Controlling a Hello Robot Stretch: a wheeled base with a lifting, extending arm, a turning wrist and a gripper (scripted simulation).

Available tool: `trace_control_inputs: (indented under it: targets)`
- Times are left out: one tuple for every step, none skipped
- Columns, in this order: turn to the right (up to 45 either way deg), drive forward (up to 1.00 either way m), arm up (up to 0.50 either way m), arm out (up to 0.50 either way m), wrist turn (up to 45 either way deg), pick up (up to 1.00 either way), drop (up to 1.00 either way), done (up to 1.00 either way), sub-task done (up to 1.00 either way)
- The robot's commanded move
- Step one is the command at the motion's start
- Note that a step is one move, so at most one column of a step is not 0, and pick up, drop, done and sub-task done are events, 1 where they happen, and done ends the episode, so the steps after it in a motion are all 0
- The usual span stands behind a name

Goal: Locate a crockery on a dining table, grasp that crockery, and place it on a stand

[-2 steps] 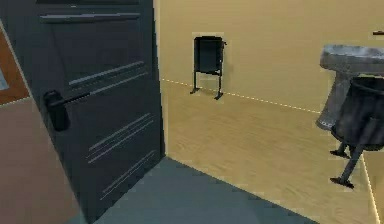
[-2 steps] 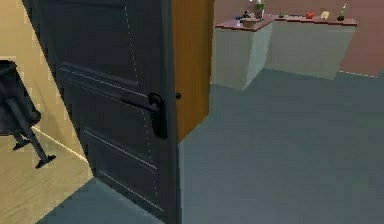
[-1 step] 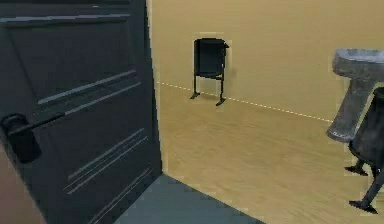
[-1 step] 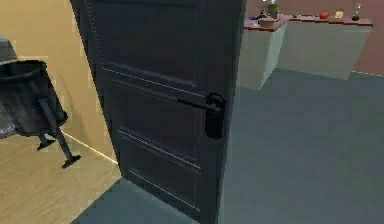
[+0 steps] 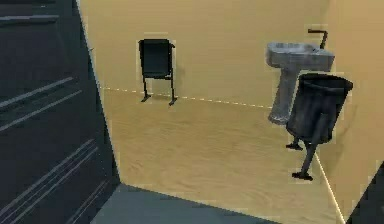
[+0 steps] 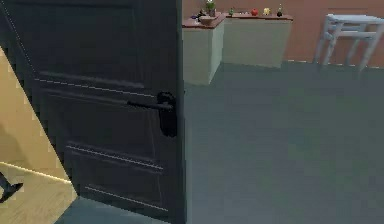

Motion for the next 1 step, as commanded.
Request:
trace_control_inputs:
  targets:
    - [0.0, 1.0, 0.0, 0.0, 0.0, 0.0, 0.0, 0.0, 0.0]
